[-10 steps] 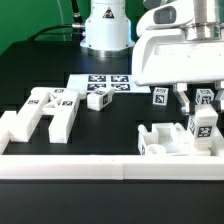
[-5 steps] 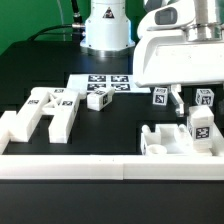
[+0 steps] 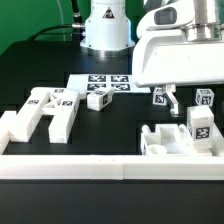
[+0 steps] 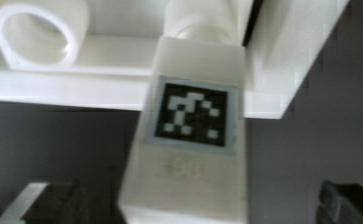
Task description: Assemble chair
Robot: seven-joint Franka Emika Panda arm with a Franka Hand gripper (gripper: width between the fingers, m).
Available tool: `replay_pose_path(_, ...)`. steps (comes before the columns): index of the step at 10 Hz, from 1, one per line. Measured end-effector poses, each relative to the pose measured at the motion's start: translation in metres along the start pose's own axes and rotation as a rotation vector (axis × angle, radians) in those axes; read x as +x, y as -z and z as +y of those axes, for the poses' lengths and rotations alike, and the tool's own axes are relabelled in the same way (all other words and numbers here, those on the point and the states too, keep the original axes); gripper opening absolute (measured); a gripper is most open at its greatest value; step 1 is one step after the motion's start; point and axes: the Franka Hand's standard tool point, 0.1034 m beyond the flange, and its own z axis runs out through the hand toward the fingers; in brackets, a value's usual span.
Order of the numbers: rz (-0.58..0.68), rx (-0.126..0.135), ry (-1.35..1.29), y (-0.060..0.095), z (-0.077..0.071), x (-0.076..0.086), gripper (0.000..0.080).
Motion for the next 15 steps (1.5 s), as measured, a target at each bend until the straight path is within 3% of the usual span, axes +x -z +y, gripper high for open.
replay_pose_path(4,-0.019,0.003,-0.004,0.019,0.006,0.016,0.0648)
replay_pose_path(6,-0.035,0.004,-0.003,0.017,0.006,0.013,0.0648)
replay_pose_path(10,-0.305,0.021,-0.002,0.013,0.007,0.004,0.0648)
replay_pose_path(13,-0.494,0.032,-0.018,0.022,-0.001,-0.001,0.0648)
replay_pose_path(15,-0.485,0.030,-0.020,0.018,0.001,0.003,0.0648)
